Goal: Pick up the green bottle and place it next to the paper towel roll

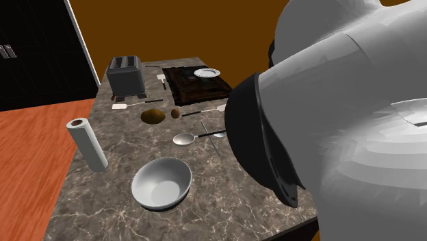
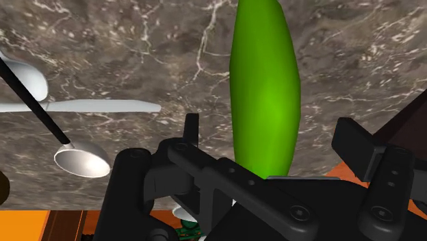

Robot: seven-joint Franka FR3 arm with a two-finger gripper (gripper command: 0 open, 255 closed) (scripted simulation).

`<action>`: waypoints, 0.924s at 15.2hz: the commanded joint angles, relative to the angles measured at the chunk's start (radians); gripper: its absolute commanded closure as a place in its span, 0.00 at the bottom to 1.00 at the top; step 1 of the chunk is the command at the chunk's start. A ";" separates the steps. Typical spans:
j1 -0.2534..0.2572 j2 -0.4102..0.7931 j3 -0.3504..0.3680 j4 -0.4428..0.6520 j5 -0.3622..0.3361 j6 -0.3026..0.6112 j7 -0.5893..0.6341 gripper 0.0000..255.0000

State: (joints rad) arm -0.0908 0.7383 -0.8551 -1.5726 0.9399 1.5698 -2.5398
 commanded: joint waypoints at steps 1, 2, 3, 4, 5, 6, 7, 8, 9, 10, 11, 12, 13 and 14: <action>0.003 0.000 0.000 -0.005 0.001 0.004 -0.001 0.00; 0.003 0.000 0.000 -0.005 0.001 0.004 -0.001 0.00; 0.003 0.000 0.000 -0.005 0.001 0.004 -0.001 0.00; 0.003 0.000 0.000 -0.005 0.001 0.004 -0.001 0.00; 0.003 0.000 0.000 -0.005 0.001 0.004 -0.001 0.00; 0.003 0.000 0.000 -0.004 0.001 0.004 -0.001 0.00; 0.003 0.000 0.000 -0.004 0.001 0.004 -0.001 1.00; 0.003 0.000 0.000 -0.004 0.001 0.004 -0.001 1.00; 0.003 0.000 0.000 -0.004 0.001 0.004 -0.001 1.00; 0.003 0.000 0.000 -0.004 0.001 0.004 -0.001 1.00; 0.003 0.000 0.000 -0.004 0.001 0.004 -0.001 1.00; 0.003 0.000 0.000 -0.004 0.001 0.004 -0.001 1.00; 0.003 0.000 0.000 -0.004 0.001 0.004 -0.001 1.00; 0.003 0.000 0.000 -0.004 0.001 0.004 -0.001 1.00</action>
State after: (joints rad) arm -0.0881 0.7380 -0.8547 -1.5770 0.9410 1.5738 -2.5406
